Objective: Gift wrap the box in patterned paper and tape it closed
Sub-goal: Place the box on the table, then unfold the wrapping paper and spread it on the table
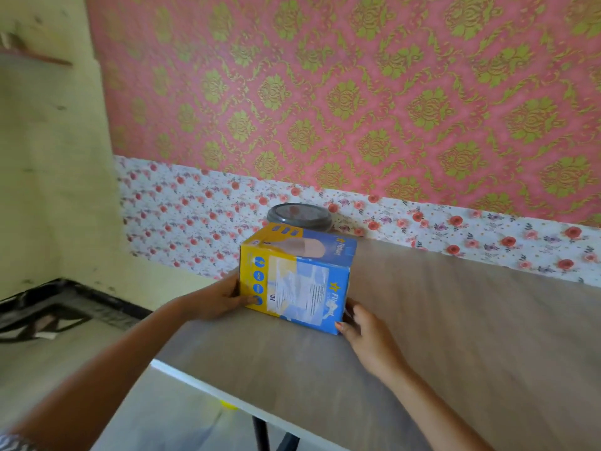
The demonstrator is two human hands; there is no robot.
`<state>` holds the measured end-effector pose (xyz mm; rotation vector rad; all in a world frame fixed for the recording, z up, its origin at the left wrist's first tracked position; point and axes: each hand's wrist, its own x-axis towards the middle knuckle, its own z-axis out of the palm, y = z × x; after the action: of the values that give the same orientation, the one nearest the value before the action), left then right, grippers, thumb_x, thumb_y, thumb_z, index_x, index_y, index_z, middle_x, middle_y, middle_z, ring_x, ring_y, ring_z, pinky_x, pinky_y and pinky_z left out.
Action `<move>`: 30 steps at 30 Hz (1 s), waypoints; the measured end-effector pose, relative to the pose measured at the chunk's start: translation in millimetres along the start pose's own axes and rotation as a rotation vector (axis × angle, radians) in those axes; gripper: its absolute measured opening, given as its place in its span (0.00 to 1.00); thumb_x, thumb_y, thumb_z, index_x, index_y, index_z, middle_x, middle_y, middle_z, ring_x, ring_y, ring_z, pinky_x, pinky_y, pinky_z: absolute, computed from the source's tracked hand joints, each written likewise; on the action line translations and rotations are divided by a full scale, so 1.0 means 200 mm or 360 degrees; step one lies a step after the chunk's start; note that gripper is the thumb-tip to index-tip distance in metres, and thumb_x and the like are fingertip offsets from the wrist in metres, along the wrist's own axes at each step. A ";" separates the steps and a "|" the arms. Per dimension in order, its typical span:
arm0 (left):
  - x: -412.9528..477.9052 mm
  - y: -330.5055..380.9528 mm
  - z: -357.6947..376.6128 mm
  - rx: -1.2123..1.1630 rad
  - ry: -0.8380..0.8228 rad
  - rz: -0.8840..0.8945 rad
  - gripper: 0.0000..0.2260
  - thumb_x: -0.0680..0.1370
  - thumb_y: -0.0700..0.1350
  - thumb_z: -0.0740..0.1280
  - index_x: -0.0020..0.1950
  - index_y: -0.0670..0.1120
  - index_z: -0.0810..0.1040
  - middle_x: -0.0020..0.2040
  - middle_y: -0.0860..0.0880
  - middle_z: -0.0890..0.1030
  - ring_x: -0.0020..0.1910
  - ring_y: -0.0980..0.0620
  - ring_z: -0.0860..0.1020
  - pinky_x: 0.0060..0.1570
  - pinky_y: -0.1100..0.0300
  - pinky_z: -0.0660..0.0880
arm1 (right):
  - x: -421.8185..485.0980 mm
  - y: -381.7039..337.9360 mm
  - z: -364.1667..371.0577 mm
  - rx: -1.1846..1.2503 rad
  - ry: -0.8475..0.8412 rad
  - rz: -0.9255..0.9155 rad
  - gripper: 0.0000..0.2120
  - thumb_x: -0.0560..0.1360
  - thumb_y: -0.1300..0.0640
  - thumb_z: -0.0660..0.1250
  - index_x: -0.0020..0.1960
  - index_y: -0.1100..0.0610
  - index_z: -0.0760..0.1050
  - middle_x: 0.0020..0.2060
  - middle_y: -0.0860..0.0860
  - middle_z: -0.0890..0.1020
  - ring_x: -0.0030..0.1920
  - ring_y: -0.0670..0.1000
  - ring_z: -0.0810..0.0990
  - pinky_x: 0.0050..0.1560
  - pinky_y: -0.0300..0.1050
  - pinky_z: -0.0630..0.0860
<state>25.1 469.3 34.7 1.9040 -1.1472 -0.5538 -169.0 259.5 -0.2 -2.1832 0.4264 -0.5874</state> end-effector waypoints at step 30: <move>-0.16 0.51 0.96 0.1087 -0.0172 0.0213 0.58 0.56 0.79 0.29 0.75 0.40 0.33 0.77 0.44 0.38 0.77 0.48 0.42 0.67 0.66 0.37 | -0.55 0.18 -0.61 -0.0046 -0.0218 0.0172 0.32 0.76 0.57 0.66 0.75 0.57 0.55 0.71 0.46 0.65 0.67 0.37 0.64 0.65 0.28 0.61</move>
<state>-179.4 391.5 9.4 2.3526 -1.6710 -0.1955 -330.5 214.1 10.3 -2.1967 0.4786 -0.3721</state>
